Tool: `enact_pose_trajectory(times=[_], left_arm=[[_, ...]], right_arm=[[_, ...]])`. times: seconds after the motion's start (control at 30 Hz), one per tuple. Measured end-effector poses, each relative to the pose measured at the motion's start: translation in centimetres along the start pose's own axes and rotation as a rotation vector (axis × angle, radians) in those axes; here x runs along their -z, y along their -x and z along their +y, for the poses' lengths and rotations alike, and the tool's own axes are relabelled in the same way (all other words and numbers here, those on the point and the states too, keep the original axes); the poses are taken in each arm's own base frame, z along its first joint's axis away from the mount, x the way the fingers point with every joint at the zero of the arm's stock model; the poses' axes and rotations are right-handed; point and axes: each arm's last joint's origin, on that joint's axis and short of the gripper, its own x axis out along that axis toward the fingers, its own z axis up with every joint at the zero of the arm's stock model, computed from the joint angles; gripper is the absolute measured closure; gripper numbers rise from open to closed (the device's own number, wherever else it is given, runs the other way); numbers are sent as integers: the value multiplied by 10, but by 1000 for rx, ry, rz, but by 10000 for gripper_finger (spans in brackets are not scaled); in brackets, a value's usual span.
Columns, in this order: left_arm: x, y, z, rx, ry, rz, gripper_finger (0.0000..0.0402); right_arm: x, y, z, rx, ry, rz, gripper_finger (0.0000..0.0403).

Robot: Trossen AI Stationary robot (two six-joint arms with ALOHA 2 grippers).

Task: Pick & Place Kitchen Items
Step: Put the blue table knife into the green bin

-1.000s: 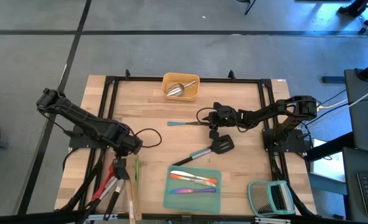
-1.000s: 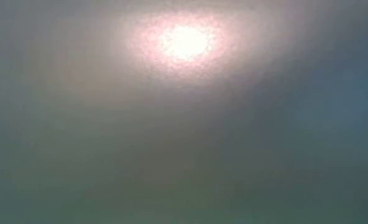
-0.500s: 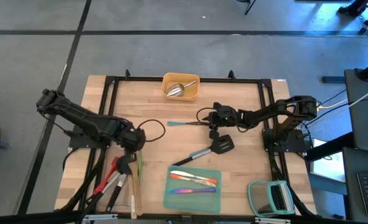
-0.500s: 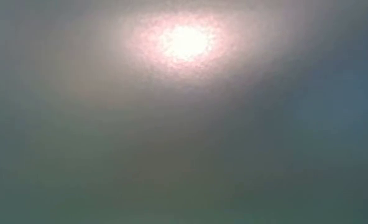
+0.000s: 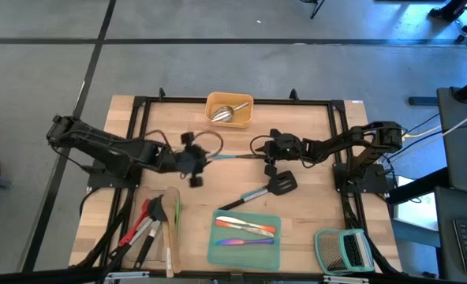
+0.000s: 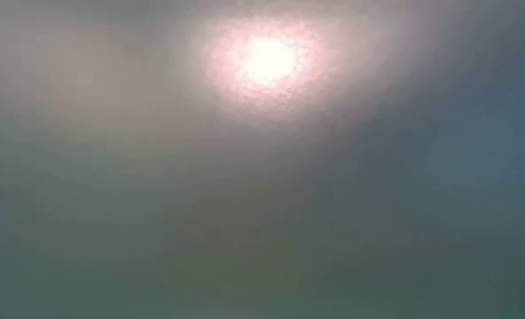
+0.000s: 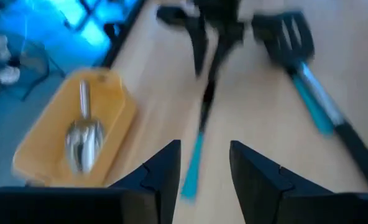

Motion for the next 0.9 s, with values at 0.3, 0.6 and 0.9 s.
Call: enact_pose_trajectory(times=[0.3, 0.6, 0.9], left_arm=[[43, -63, 39, 100, 55, -376, 268], [102, -122, 72, 179, 235, -521, 268], [104, -186, 43, 271, 117, -417, 265]], right_arm=[[0, 0, 0, 1, -30, -5, 313], [-1, 0, -1, 5, 9, -16, 313], [-8, 0, -7, -40, -13, -96, 313]])
